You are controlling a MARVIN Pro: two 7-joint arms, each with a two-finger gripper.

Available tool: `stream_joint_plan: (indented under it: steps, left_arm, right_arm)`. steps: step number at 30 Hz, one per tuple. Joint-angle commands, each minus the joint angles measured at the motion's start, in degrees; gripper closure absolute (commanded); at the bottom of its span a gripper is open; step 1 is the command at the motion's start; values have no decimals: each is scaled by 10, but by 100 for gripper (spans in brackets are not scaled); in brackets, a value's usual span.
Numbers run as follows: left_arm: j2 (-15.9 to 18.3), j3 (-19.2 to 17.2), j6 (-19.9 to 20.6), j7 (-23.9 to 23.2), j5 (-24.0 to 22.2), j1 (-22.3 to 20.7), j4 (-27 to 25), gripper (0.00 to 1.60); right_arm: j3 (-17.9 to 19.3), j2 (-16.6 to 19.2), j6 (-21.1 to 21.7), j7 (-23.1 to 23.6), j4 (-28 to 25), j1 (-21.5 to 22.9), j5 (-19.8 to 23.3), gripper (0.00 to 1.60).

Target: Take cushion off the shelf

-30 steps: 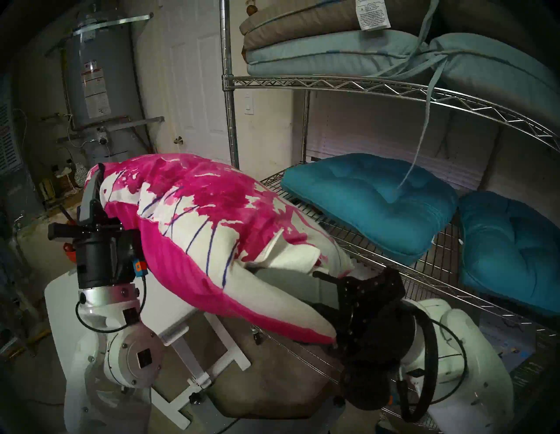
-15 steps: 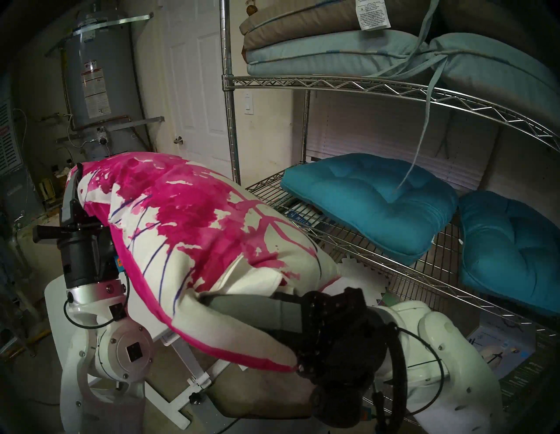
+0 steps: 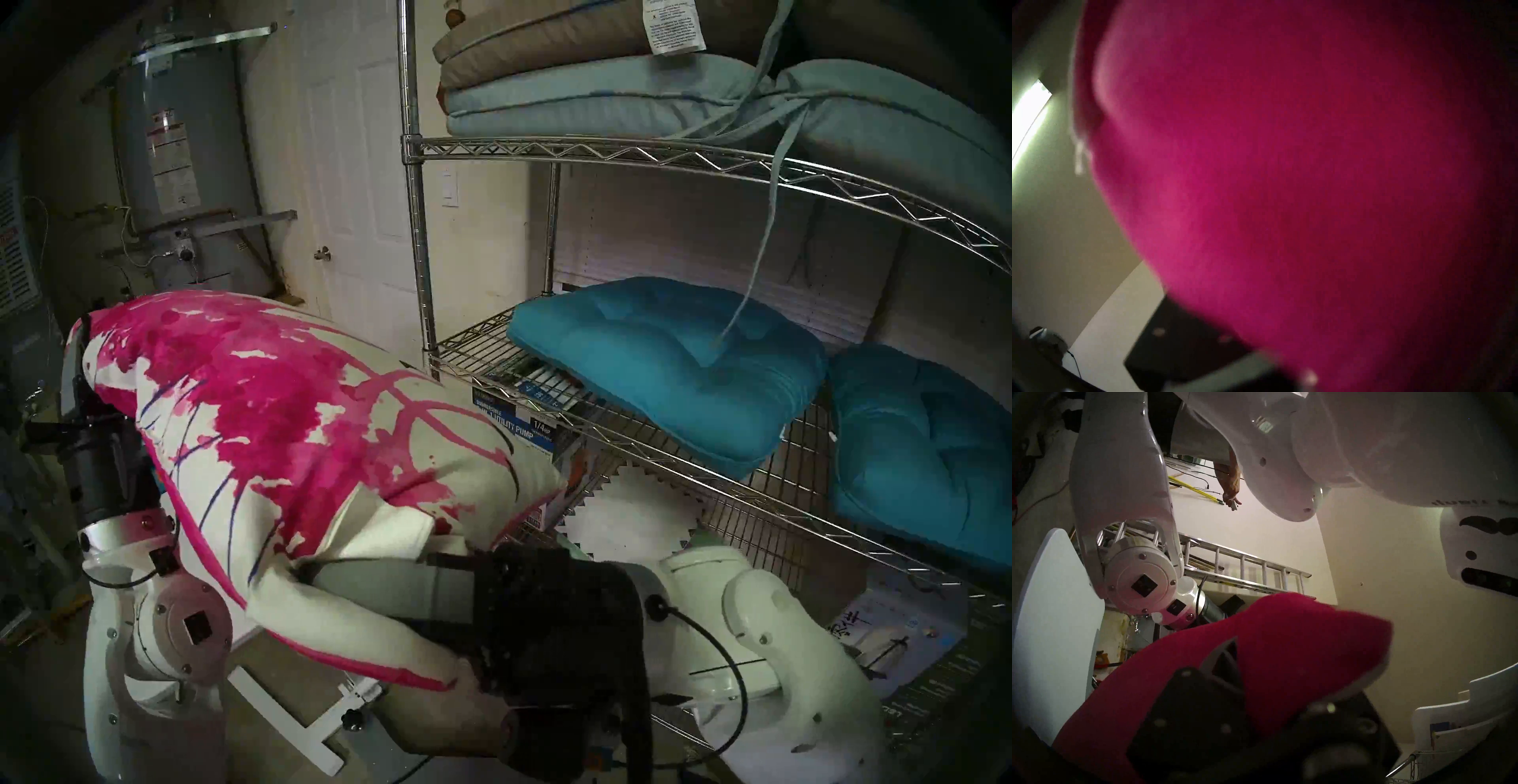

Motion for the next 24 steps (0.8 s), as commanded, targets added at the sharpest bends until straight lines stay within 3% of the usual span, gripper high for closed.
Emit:
stream_joint_plan:
  steps: [1, 9, 24]
  left_arm:
    - [-5, -52, 3, 9, -20, 11, -21, 160]
    - [-10, -110, 4, 6, -46, 26, -21, 160]
    - [-18, -215, 1, -5, -99, 50, -1, 160]
  right_arm:
    - [-31, -35, 18, 15, -16, 35, -16, 160]
    - [-76, -67, 41, 52, -16, 63, -50, 160]
    - [-194, -141, 73, 122, 13, 114, -116, 160]
